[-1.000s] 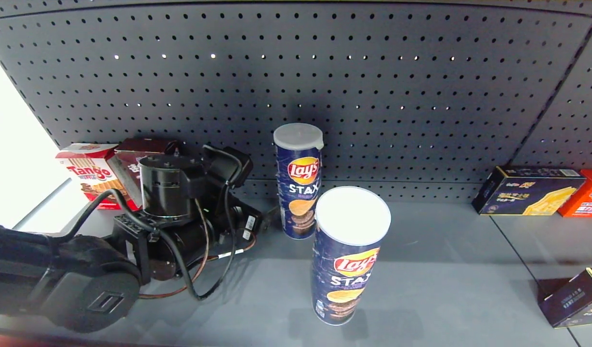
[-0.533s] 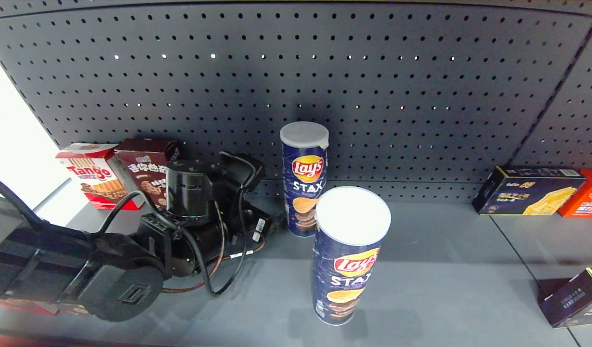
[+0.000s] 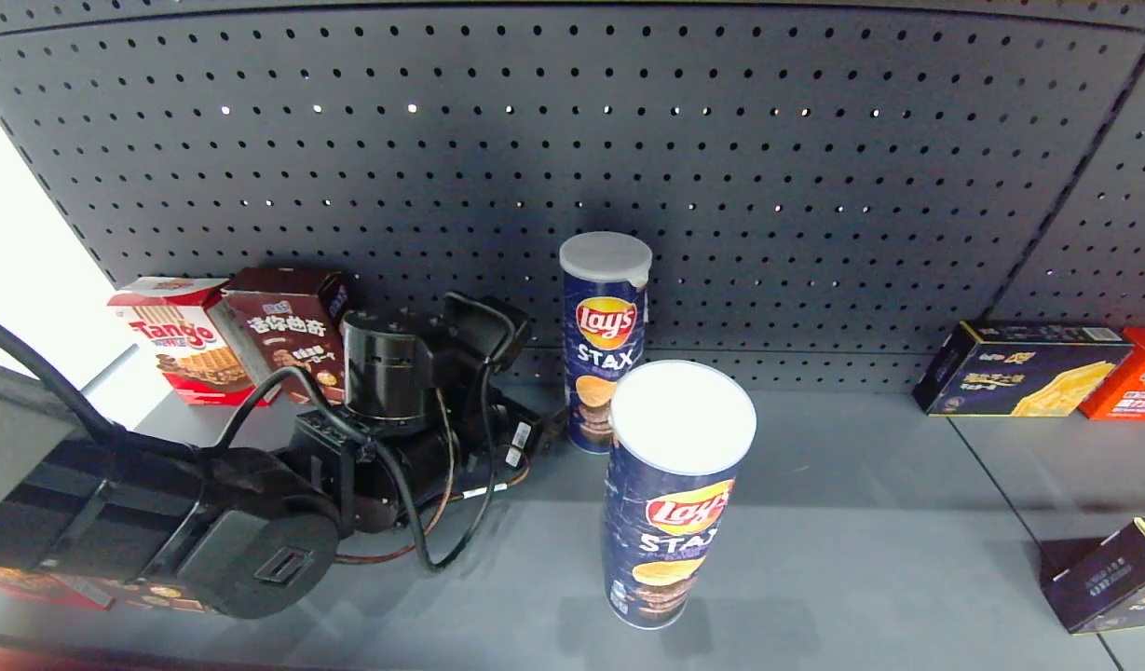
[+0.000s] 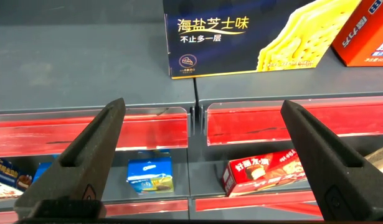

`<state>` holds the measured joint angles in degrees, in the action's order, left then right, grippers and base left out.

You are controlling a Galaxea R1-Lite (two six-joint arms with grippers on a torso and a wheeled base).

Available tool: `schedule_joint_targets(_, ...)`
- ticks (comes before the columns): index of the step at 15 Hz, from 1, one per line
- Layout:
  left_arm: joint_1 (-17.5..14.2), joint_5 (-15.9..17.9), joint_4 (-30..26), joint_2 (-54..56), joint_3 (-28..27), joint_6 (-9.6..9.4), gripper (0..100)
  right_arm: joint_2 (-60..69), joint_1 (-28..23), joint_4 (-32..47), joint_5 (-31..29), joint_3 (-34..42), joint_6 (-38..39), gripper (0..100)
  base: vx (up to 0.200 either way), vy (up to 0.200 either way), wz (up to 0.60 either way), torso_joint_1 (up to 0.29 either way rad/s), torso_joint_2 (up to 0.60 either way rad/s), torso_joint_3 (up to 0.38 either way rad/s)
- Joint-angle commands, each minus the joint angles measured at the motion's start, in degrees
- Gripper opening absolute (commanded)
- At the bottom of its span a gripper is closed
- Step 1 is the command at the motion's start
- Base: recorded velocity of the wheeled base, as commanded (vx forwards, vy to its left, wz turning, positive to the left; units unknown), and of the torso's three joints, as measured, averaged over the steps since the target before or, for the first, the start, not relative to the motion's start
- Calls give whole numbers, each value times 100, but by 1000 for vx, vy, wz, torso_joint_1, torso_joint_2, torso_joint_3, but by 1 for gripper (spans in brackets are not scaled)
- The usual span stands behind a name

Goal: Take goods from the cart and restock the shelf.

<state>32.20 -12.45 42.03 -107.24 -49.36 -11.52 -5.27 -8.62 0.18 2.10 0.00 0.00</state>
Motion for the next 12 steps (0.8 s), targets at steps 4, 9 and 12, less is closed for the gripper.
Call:
schedule_joint_targets(4,76,-3,-11,-16,-65,1,100,-9,1,-1,1,0,0,100,0,0,0,0,0,0)
schedule_joint_targets(9,76,-74,-2,1,-30,9,100,-9,1,-1,1,0,0,100,0,0,0,0,0,0)
schedule_joint_targets(12,-64,-126,-11,1,-39,1,100,-9,1,-1,1,0,0,100,0,0,0,0,0,0)
